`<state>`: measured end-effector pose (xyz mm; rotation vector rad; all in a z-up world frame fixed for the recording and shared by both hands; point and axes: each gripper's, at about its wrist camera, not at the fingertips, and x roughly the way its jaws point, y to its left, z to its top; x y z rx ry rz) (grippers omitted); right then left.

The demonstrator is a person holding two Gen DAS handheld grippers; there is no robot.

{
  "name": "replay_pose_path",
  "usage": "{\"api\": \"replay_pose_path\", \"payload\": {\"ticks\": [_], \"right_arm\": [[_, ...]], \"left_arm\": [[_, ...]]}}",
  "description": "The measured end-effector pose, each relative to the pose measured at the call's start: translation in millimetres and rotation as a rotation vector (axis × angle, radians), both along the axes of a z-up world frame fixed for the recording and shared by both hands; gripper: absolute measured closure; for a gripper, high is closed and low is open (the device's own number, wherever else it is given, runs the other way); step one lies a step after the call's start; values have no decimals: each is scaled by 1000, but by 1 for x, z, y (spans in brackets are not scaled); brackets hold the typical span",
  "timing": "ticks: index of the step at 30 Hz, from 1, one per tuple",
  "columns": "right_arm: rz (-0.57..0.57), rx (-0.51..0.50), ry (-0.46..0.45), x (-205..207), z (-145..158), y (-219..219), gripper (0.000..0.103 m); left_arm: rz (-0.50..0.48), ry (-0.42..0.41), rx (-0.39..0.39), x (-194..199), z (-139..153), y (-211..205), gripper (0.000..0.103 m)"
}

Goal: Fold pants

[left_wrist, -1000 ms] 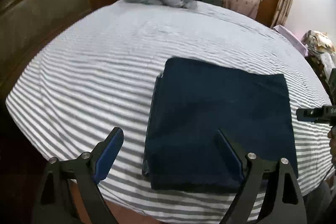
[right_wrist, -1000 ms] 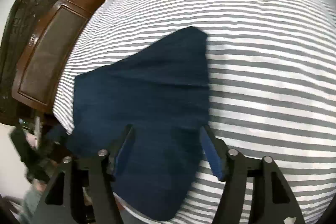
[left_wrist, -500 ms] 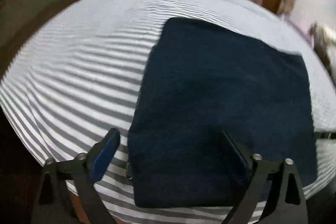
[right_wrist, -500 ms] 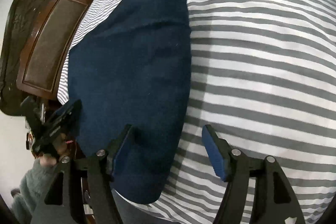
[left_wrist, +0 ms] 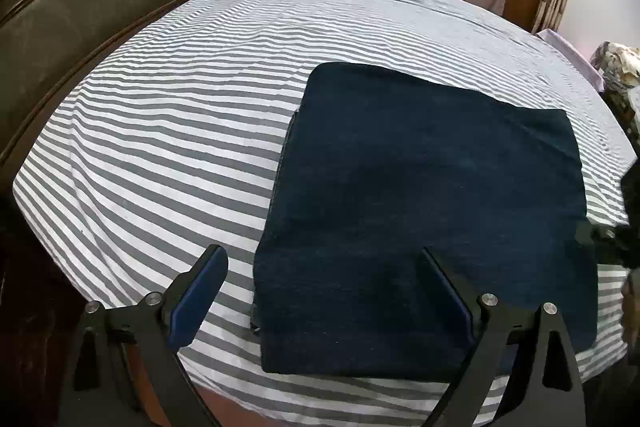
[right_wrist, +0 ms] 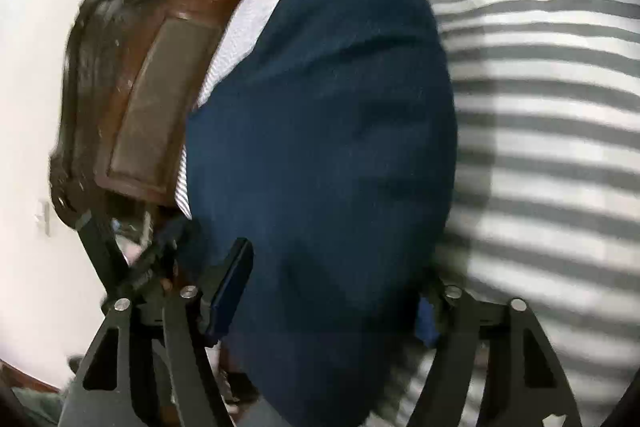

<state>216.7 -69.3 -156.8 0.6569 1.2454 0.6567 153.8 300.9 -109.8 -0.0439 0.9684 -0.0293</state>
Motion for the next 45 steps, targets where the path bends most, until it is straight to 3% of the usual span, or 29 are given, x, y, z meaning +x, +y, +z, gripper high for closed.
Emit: {"api": "replay_pose_path", "payload": {"ticks": [6,9,11,16,19,22,24,31,35,40,45], "right_arm": [[49,-11,21,14,-6,10,48],[95,-1,4,12,-2,15,63],[120,-23,-23,13,-5,18,65],[129,-29,-18,15,-8,22,64],[133,-26,4,15,-7,22,64],[132,-25,9,17,-7,24,64],[125,-10,18,17,-8,23,64],[128,14,32,18,-13,12,63],[127,29,38,18,-14,11,64],[109,60,42,17,-16,4,64],[87,68,45,15,-19,-4,70]], "left_arm": [[-31,-5,21,4,9,-20,9],[-40,11,76,10,6,-32,9],[-39,35,144,16,-3,-40,8],[-27,49,145,20,-6,-43,8],[-29,59,84,19,2,-37,10],[7,36,-86,22,13,-6,10],[36,37,-142,26,16,9,10],[38,85,-107,48,0,33,10],[-5,129,-207,60,-22,47,10],[-42,129,-271,67,-31,55,9],[-40,129,-330,68,-39,61,6]]}}
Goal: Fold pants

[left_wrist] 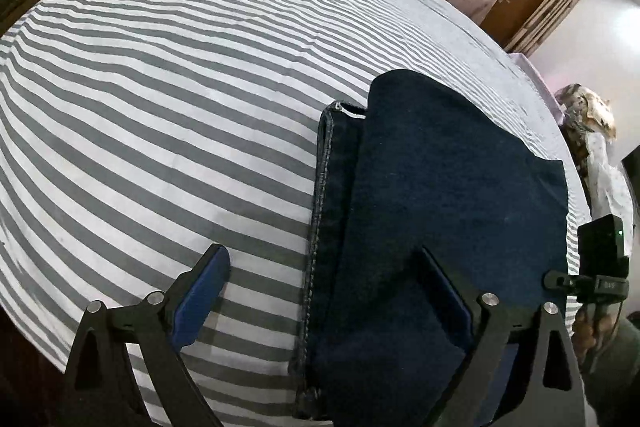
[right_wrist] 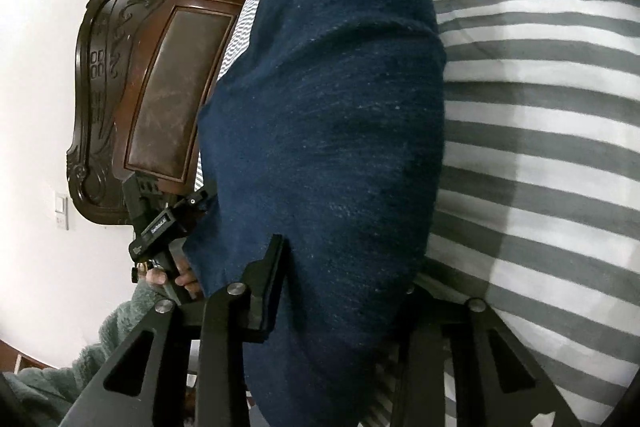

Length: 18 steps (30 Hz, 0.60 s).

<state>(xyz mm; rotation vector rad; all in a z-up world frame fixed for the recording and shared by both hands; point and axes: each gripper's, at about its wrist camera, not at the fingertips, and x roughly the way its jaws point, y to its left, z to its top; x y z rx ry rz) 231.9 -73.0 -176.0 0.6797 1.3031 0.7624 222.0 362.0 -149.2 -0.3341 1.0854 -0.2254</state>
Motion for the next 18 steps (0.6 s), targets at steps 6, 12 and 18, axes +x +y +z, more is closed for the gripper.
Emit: {"api": "replay_pose_path", "payload": {"ticks": [6,12,18], "right_arm": [[-9,-51,16,-2,7,4,66],[-19,-219,-30,-13,34,3,49],[69,-425,-163,-24,77,12,47]], "left_arm": [[-33,26,-106,-5,1,6,8],[-117,77,-194,7,-6,-2,8],[-207,91,-288,14,-8,-12,8]]}}
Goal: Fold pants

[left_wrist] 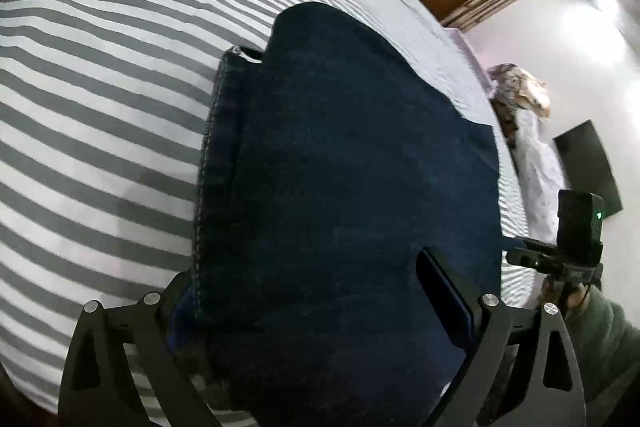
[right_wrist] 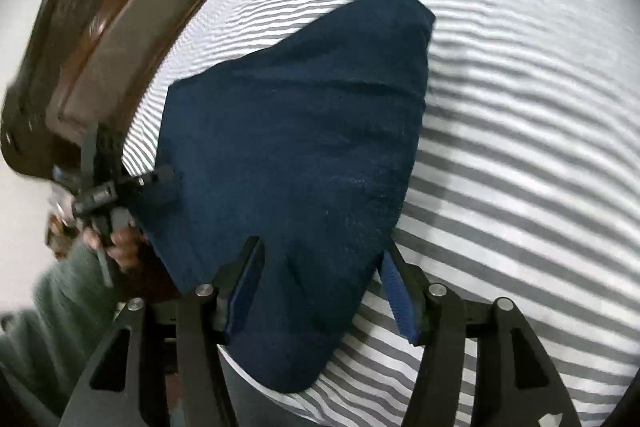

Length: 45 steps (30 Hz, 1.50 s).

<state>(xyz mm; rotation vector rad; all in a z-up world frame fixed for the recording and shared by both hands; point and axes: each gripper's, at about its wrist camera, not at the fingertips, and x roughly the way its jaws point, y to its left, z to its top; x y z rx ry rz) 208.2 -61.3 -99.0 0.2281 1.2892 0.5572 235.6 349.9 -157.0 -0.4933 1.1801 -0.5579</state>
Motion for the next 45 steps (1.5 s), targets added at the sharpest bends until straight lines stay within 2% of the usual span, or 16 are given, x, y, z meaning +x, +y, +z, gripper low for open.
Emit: {"api": "replay_pose_path", "payload": {"ticks": [1,2,4,5,6,8,14,19,24,28,32,33,36,39,43,45], "right_arm": [[13,-24,-8,-1,4,3,46],[22,-38,-13,-1,5,6,44],[35,-68,-26,-3,7,11,42],[33,-72,-31,-3,6,12,42],[26,-70,-29,-2,4,11,41],[6,-60,-20,-1,2,8,41],[-8,-74,-11,-1,2,13,39],[2,-88,-10,1,3,14,39],[-32,-76,-3,2,-1,18,36],[-48,-83,-3,1,-6,22,36],[-53,-72,1,2,-7,19,36],[-64,-66,5,2,-8,16,36],[-92,-38,20,7,-15,8,36],[-98,-9,60,15,-27,7,36],[-99,78,67,22,-39,13,36],[-63,84,43,24,-40,22,38]], "left_arm": [[0,-1,-38,-1,0,5,8],[7,-2,-80,-2,-1,11,13],[43,3,-120,-8,-6,25,28],[55,0,-120,-10,-9,32,43],[64,4,-134,-12,-12,40,51],[71,12,-173,-13,-17,50,55],[49,26,-164,-12,-15,55,52],[51,21,-194,-14,-20,60,51],[51,-14,-151,-10,-17,34,41],[63,-50,-106,-12,-8,19,42],[87,-46,-155,-16,-8,30,59],[92,-44,-165,-17,-8,33,61],[85,-56,-128,-19,-8,29,60],[91,-25,-145,-16,-12,35,57],[88,-74,-55,-22,-3,23,51],[84,-89,-13,-23,0,17,49]]}}
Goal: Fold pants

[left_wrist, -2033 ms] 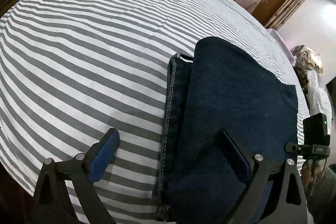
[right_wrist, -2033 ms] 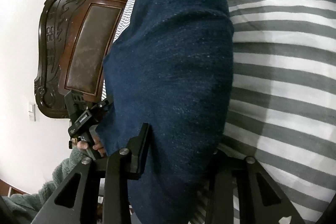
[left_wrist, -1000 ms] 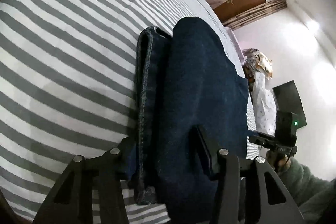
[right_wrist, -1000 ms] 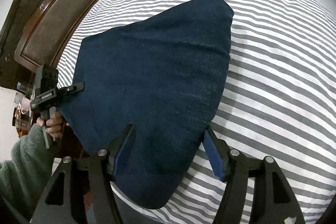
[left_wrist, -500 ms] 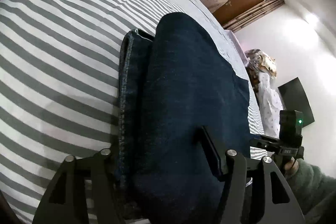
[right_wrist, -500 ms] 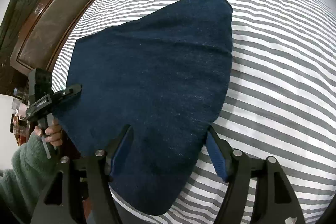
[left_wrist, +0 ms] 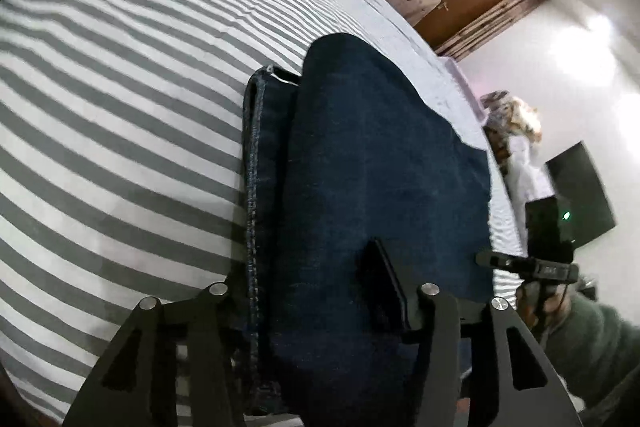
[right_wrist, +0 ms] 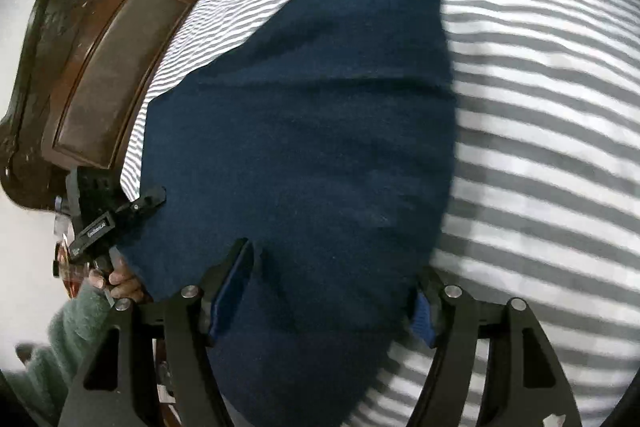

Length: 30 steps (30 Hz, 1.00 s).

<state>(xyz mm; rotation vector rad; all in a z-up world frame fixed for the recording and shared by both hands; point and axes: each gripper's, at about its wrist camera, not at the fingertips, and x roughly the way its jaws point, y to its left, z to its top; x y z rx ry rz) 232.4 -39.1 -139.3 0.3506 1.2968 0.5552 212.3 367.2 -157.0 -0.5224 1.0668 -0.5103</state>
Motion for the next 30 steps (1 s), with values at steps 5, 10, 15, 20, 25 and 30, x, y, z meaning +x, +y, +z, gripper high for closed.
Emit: {"api": "replay_pose_path", "payload": {"ticks": [5,10,15,20,25,30], "right_arm": [[-69,108,35,10,-3,-6,75],[-97,175,25,6,11,-5,84],[-144,220,18,8,23,-8,86],[-178,241,-20,13,40,-25,86],[-206,228,-48,8,56,-53,87],[-248,197,-70,3,68,-94,87]], "left_arm": [[7,-30,54,-7,8,-9,54],[40,-25,14,-14,13,-7,64],[51,-25,5,-19,19,-11,69],[38,-32,-1,-21,25,-27,71],[1,-45,-10,-13,35,-61,72],[-65,-59,3,5,48,-112,73]]}}
